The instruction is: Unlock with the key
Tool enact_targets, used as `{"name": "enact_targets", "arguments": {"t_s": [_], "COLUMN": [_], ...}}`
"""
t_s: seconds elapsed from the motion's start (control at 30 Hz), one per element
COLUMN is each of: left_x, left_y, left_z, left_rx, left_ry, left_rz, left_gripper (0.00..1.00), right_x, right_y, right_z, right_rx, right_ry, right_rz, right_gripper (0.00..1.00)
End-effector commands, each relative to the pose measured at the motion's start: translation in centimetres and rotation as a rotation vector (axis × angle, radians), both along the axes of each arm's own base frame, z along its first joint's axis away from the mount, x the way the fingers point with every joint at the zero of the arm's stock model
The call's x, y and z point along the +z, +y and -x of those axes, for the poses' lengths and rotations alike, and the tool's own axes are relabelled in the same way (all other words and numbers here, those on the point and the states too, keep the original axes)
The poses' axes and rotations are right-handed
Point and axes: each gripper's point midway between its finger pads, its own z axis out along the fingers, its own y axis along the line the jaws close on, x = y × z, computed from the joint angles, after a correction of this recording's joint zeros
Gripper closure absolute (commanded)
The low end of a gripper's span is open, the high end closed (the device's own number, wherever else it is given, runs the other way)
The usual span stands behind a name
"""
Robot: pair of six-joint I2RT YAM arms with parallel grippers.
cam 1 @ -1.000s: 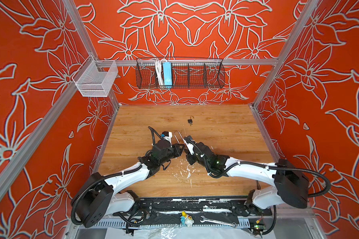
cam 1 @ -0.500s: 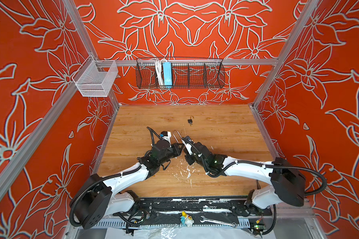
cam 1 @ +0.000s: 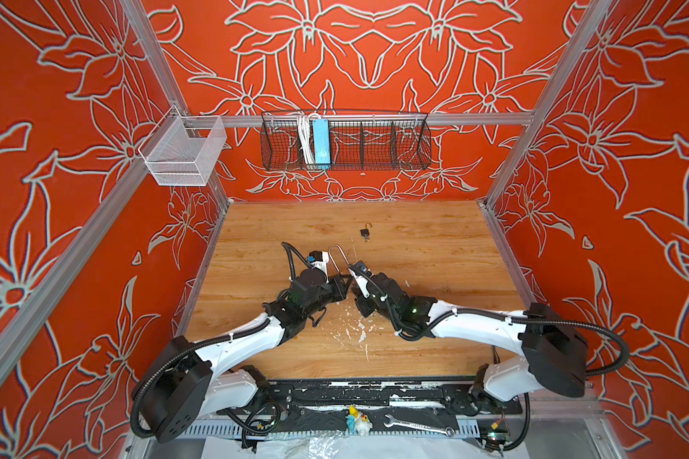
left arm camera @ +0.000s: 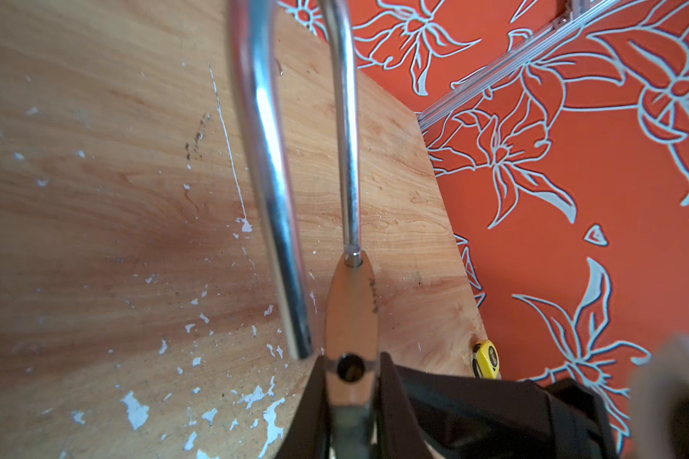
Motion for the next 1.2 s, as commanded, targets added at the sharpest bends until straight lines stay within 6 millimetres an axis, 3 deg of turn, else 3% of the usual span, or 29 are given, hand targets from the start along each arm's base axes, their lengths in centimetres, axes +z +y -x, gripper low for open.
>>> {"name": "enact_targets", "arguments": {"t_s": [0.0, 0.13, 0.3, 0.4, 0.63, 0.8, 0.93, 1.17], "left_x": [3.7, 3.9, 4.4, 5.0, 5.0, 5.3, 4.5, 4.1], "left_y": [0.7, -1.4, -3.7, -4.7, -4.2, -4.5, -4.3, -6.2], "left_z": [-1.0, 0.9, 4.7, 6.6, 6.9, 7.4, 6.2, 6.2], "left_rx": [-0.019, -0.263, -0.537, -0.664, -0.650, -0.694, -0.646, -0.713], "left_ry": [-0.171, -0.323, -0.471, -0.520, -0.551, -0.553, -0.512, -0.446], "left_rz": [-0.053, -0.118, -0.118, -0.088, -0.090, -0.060, -0.087, -0.037], "left_gripper": [1.00, 1.00, 1.00, 1.00, 1.00, 1.00, 1.00, 1.00], "right_x": [2.9, 5.8, 7.2, 7.5, 7.9, 8.5, 9.7, 9.6], "right_y": [-2.9, -6.7, -12.4, -13.3, -10.2, -9.9, -9.4, -5.6], "right_z": [0.0, -0.2, -1.8, -2.5, -2.4, -1.7, -0.3, 1.5], "right_rx": [-0.074, -0.091, -0.141, -0.105, 0.130, 0.176, 0.260, 0.314], "right_ry": [-0.062, -0.083, -0.021, 0.009, 0.070, 0.045, 0.018, 0.003], "right_rz": [-0.050, -0.256, -0.586, -0.703, -0.827, -0.837, -0.862, -0.686], "right_gripper": [0.56, 0.44, 0.35, 0.31, 0.32, 0.33, 0.36, 0.37]}}
